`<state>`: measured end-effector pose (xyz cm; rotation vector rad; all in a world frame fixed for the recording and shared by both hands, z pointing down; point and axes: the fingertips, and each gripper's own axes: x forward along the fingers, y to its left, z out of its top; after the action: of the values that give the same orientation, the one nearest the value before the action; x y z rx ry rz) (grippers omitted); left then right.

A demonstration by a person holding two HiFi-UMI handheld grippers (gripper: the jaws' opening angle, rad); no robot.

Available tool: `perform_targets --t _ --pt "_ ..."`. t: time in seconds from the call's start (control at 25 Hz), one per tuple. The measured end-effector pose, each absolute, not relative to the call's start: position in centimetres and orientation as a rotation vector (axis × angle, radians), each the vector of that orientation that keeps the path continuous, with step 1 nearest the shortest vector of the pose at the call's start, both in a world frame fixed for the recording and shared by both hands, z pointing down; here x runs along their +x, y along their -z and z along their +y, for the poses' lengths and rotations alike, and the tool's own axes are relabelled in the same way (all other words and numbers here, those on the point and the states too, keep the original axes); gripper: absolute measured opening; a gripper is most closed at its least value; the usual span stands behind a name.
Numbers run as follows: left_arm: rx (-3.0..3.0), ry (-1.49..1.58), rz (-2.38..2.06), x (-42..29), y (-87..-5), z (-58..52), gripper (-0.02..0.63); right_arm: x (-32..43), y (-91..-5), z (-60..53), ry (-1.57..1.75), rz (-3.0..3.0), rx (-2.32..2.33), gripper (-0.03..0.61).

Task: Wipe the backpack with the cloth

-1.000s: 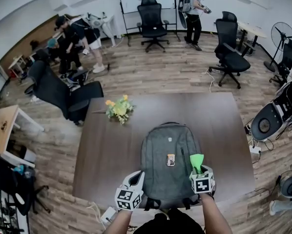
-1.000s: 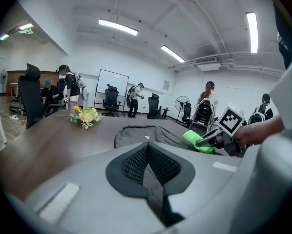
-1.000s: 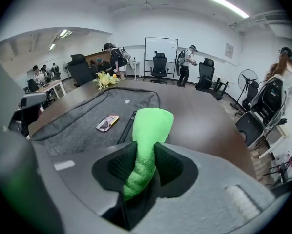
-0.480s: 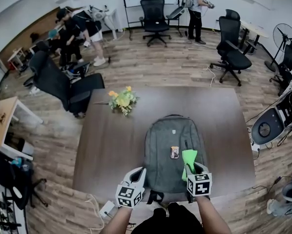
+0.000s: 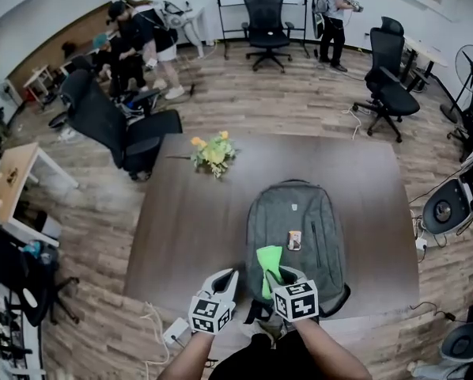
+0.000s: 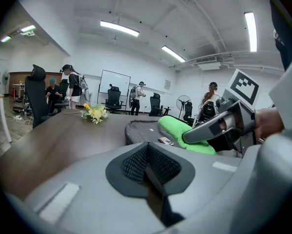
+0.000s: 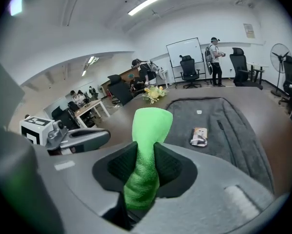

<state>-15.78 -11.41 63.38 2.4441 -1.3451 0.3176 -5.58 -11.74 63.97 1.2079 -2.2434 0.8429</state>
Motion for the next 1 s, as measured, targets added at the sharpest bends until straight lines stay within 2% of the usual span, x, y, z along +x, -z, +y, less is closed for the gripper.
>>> perform_targets --t 0.2,0.4,1.0 --pt "2.43 -0.316 -1.379 -16.0 -63.1 -11.3 0.02 -8.6 -65.4 -11.4 -0.827 -2.217 1.104 0.106" --pt "2.417 -0.318 -1.398 -15.6 -62.8 -10.5 0.02 -8.6 -66.3 -11.5 -0.71 -2.177 1.043 0.106" --pt "2.427 -0.346 -1.36 -13.3 -63.0 -9.2 0.02 -1.2 -67.2 -10.5 -0.61 -2.082 1.108 0.106"
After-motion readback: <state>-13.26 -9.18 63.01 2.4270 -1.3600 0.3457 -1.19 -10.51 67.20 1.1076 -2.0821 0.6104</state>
